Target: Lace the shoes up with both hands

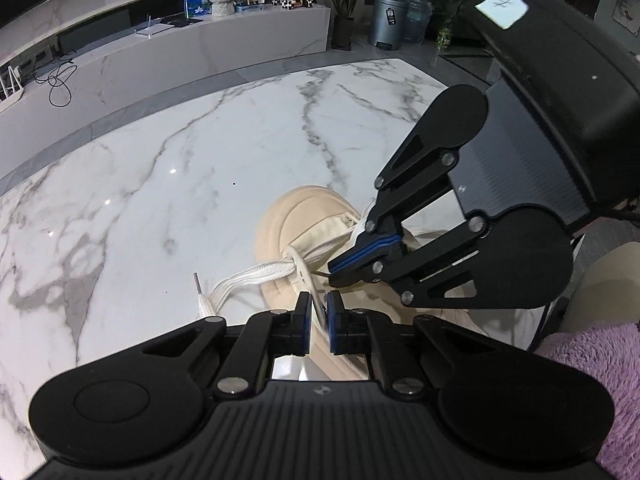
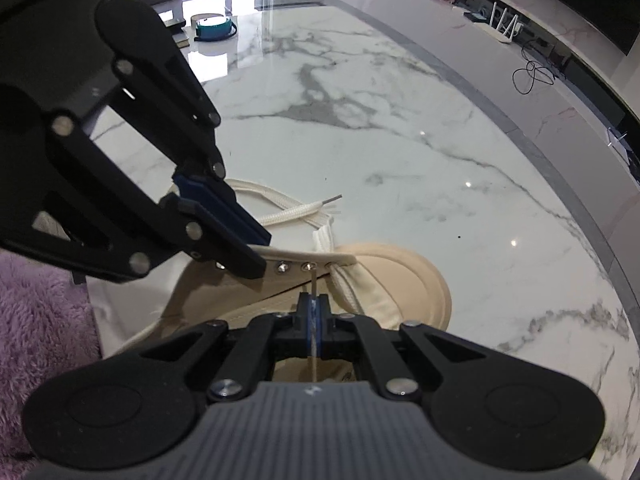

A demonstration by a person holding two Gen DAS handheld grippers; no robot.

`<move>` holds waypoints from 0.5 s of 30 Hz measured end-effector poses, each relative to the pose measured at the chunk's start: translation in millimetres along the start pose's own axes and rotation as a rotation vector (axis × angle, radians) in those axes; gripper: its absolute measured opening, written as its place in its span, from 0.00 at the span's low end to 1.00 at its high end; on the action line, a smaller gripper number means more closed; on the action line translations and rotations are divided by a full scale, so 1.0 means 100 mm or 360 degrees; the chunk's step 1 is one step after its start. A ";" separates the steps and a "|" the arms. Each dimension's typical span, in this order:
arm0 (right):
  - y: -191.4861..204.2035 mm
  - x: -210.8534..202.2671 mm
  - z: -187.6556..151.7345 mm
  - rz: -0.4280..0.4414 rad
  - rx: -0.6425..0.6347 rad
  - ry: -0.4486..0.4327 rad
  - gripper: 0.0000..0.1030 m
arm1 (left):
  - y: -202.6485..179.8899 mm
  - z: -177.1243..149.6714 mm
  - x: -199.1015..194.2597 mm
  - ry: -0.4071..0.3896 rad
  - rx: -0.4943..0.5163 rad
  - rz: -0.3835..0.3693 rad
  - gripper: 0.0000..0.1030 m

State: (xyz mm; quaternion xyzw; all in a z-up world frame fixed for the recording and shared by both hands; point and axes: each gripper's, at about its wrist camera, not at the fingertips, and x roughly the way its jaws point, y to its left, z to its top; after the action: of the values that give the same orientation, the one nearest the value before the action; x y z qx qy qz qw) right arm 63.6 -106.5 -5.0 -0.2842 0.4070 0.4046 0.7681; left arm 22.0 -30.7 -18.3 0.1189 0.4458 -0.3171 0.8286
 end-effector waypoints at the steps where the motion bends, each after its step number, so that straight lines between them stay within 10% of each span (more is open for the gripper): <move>1: 0.00 0.01 0.01 0.0004 -0.0003 0.0005 0.02 | 0.00 0.00 0.00 0.0000 0.0000 -0.0001 0.06; 15: 0.04 0.01 0.04 -0.0018 -0.0078 0.0013 0.02 | -0.05 0.02 -0.16 -0.0051 0.0081 -0.0065 0.06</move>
State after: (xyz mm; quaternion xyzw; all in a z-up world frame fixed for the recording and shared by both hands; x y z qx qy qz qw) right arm 62.0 -101.5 -4.3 -0.3069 0.3985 0.4090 0.7614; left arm 14.0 -29.4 -3.7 0.1256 0.4266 -0.3469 0.8258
